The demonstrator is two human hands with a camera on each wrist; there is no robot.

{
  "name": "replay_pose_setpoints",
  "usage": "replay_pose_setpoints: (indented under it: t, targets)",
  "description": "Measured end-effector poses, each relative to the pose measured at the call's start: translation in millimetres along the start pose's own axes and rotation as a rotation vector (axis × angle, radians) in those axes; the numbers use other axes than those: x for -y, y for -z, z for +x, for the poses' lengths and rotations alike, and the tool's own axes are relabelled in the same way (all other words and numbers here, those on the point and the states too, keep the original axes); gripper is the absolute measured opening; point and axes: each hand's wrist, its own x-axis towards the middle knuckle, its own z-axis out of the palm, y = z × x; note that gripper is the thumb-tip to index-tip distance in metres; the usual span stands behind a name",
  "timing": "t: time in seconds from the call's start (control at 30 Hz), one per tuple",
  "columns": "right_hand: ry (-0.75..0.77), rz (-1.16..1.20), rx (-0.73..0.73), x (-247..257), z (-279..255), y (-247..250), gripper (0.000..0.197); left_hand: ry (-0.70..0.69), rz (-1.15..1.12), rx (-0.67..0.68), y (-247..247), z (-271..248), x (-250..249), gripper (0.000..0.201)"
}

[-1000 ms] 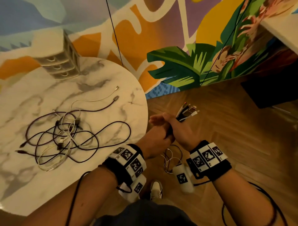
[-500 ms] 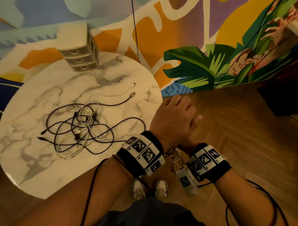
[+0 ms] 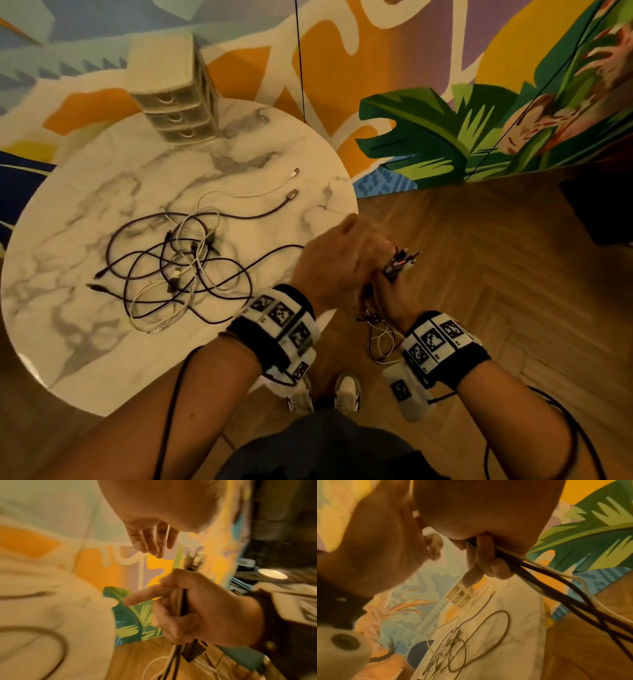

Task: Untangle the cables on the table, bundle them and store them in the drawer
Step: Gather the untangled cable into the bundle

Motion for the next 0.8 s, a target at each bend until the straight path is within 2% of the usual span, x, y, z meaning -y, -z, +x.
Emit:
replay_pose_setpoints:
  t: [0.03, 0.1, 0.17, 0.2, 0.23, 0.37, 0.5, 0.67, 0.8]
  targets:
    - [-0.040, 0.043, 0.010, -4.0, 2.1, -0.4, 0.046, 0.140, -0.004, 0.036, -3.0, -4.9, 18.6, 0.023]
    - [-0.126, 0.061, 0.050, -13.4, 4.2, 0.6, 0.042, 0.386, 0.115, 0.244, -14.2, -22.0, 62.2, 0.029]
    - [-0.158, 0.065, 0.070, -21.3, 7.8, 2.2, 0.043, 0.462, 0.325, 0.545, -24.5, -48.7, 96.4, 0.038]
    - [-0.155, 0.054, 0.079, -23.6, 8.3, 3.0, 0.044, 0.479, 0.383, 0.653, -28.0, -63.6, 107.5, 0.042]
    - [-0.161, 0.034, 0.090, -22.4, 7.0, 2.8, 0.045, 0.491, 0.408, 0.707, -30.0, -77.9, 114.5, 0.044]
    - [-0.187, -0.001, 0.105, -29.0, 10.2, -1.4, 0.049, 0.446, 0.443, 0.756, -37.3, -116.6, 128.6, 0.042]
    - [-0.254, 0.048, 0.102, -37.1, 13.6, -16.4, 0.048, 0.374, 0.467, 0.778, -37.0, -120.5, 119.9, 0.039]
    - [-0.385, -0.020, 0.115, -39.5, 20.5, -36.4, 0.047, 0.234, 0.367, 0.638, -28.5, -99.8, 71.8, 0.023]
    - [-0.416, 0.018, 0.142, -34.7, 31.6, -42.0, 0.051, 0.193, 0.363, 0.596, -23.1, -94.2, 46.7, 0.022]
